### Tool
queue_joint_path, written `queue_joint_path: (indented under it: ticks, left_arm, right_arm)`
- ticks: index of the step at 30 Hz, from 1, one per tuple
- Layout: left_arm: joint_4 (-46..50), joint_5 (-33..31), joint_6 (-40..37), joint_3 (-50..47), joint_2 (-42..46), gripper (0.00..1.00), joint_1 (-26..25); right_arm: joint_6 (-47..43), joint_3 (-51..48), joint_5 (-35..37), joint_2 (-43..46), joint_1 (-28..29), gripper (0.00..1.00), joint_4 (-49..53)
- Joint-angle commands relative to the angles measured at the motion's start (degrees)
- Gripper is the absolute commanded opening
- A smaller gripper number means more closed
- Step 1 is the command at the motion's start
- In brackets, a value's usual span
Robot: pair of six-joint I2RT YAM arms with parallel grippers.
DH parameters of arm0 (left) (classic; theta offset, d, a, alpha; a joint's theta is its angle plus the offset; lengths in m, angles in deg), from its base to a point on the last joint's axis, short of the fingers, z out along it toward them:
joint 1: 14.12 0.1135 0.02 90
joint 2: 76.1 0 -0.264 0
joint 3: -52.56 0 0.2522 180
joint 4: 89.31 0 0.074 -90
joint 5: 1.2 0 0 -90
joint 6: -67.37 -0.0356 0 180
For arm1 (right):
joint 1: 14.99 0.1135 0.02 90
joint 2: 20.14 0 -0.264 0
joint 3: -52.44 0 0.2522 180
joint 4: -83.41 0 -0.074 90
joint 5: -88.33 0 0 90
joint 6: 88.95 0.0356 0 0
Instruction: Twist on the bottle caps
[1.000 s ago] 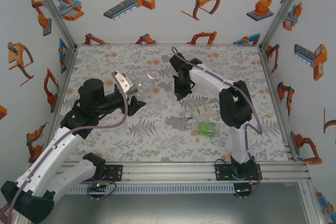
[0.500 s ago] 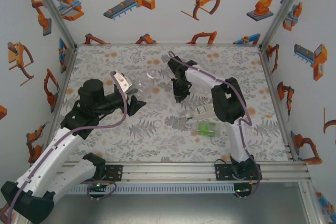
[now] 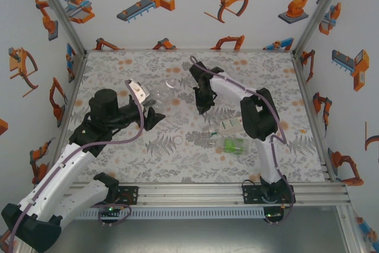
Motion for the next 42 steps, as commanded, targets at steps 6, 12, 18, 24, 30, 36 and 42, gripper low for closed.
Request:
queue_joint_path:
  ticks: [6, 12, 18, 24, 30, 36, 42]
  left_arm:
    - [-1.92, 1.51, 0.76, -0.09, -0.21, 0.0, 0.4]
    - [-2.09, 1.6, 0.71, -0.09, -0.39, 0.0, 0.35]
    - [-2.01, 1.6, 0.69, -0.17, -0.38, 0.0, 0.36]
    - [-2.02, 1.6, 0.8, -0.26, -0.29, 0.0, 0.4]
    - [-2.14, 1.95, 0.8, -0.26, -0.72, 0.0, 0.4]
    - [-2.06, 1.94, 0.74, -0.26, -0.65, 0.0, 0.38]
    - [-2.19, 1.96, 0.71, -0.34, -0.81, 0.0, 0.36]
  right_arm:
    - [1.45, -2.97, -3.73, 4.72, -2.03, 0.1, -3.18]
    - [1.62, -2.86, -3.35, 4.53, -2.12, 0.41, -2.5]
    - [1.28, -2.69, -1.76, 4.38, -2.12, 0.27, -1.98]
    - [0.0, -2.06, 3.62, 4.25, -2.12, 0.22, 1.08]
    - [-0.66, -1.8, 3.88, 3.0, -2.12, 0.11, 1.39]
    - [-0.9, -1.93, 4.05, 2.16, -2.07, 0.06, 1.28]
    - [-0.9, -2.65, 3.93, 1.81, -2.12, 0.05, 0.2]
